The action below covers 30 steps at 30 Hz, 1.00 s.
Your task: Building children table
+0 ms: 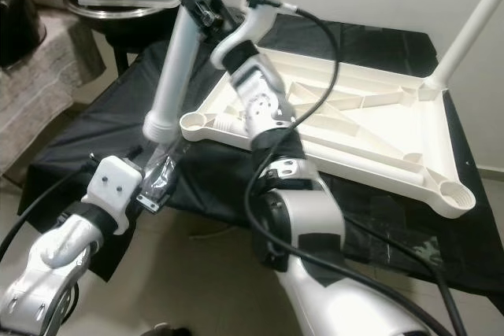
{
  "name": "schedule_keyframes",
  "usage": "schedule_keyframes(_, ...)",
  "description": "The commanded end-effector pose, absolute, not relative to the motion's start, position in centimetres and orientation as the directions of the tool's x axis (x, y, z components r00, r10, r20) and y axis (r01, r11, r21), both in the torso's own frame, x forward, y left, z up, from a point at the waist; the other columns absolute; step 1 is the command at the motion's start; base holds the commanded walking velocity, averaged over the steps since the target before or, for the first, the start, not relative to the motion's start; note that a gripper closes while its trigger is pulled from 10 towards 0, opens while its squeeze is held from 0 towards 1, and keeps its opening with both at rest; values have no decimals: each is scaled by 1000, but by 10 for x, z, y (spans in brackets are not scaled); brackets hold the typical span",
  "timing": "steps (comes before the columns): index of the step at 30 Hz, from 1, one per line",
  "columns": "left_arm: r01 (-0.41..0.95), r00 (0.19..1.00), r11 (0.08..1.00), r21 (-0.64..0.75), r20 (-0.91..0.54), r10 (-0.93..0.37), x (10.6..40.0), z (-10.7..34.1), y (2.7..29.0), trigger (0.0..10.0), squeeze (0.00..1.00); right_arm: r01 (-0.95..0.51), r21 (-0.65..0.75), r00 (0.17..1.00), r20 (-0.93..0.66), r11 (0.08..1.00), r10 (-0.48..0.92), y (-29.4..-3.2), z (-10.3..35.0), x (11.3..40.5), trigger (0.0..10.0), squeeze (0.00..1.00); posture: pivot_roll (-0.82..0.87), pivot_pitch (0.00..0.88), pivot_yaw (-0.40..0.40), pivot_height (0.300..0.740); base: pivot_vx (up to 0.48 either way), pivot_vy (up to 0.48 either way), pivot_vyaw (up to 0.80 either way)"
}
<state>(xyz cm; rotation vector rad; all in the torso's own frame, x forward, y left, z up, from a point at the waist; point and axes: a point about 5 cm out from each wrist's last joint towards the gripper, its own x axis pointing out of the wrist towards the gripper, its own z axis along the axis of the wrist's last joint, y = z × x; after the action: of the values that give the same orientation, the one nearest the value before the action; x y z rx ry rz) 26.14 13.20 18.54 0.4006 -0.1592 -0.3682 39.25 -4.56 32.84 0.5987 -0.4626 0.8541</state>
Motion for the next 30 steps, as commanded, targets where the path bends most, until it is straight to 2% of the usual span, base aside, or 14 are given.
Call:
schedule_keyframes(1, 335, 919, 838, 431, 47, -392, 262, 180, 132, 10000, 0, -807, 319, 578, 597, 497, 556, -45, 324, 391, 0, 0, 45, 75, 13, 740, 0, 0, 0)
schedule_keyframes(7, 331, 919, 803, 496, 23, -393, 266, 177, 134, 10000, 0, -827, 330, 555, 609, 455, 567, -36, 319, 380, 0, 0, 46, 71, 9, 740, 0, 0, 0)
schedule_keyframes(13, 266, 944, 792, 550, 17, -329, 271, 176, 144, 10000, 0, -843, 328, 534, 613, 426, 582, -33, 318, 373, 0, 0, 46, 71, 9, 740, 0, 0, 0)
schedule_keyframes(17, 286, 938, 821, 494, 30, -344, 269, 178, 142, 10000, 0, -817, 332, 570, 588, 472, 574, -34, 316, 373, 0, 0, 46, 71, 9, 740, 0, 0, 0)
schedule_keyframes(22, 223, 960, 879, 420, 62, -273, 264, 177, 150, 10000, 0, -769, 326, 625, 563, 550, 540, -41, 309, 370, 0, 0, 46, 65, 3, 740, 0, 0, 0)
schedule_keyframes(30, 203, 966, 905, 373, 77, -248, 256, 175, 150, 10000, 0, -740, 331, 657, 543, 585, 523, -48, 302, 368, 0, 0, 45, 58, 2, 740, 0, 0, 0)
